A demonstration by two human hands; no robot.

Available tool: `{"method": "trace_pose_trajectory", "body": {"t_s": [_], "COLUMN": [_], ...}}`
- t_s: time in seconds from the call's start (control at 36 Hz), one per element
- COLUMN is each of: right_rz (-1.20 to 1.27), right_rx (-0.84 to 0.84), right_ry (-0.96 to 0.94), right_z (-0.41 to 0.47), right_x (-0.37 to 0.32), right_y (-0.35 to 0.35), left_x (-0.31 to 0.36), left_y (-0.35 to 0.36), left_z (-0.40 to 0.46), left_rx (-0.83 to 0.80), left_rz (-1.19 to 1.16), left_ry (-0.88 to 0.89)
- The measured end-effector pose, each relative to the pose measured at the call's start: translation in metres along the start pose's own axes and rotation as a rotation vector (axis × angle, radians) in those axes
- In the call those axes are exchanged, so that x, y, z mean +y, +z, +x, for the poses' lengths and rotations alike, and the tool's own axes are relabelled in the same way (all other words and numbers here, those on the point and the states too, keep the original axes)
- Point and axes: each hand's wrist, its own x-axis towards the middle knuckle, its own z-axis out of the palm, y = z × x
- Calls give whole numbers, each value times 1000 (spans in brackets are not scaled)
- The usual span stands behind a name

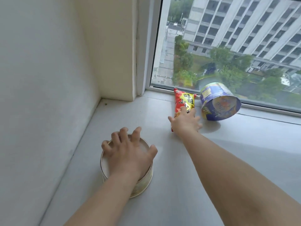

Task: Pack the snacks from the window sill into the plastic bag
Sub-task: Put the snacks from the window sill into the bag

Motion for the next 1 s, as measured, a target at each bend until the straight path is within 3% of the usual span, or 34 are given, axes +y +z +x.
{"method": "trace_pose_trajectory", "body": {"t_s": [0.17, 0.31, 0.5, 0.67, 0.78, 1.0], "right_rz": [-22, 19, -231, 4, 82, 549], "right_rx": [73, -51, -191, -453, -357, -283], "right_ry": [-69, -125, -246, -98, -73, -81], "right_z": [10, -17, -78, -121, -144, -199], "right_x": [11, 23, 43, 49, 54, 82], "right_y": [-8, -8, 3, -15, -43, -122], "left_x": [-1, -3, -14, -32, -46, -39], "left_y": [-1, -10, -36, -48, -54, -94], "left_z": [-1, 2, -21, -63, -93, -136], "left_rx": [-7, -184, -293, -466, -499, -418], "left_rz": [16, 0, 25, 62, 73, 135], "left_ry": [24, 15, -1, -93, -104, -97]}}
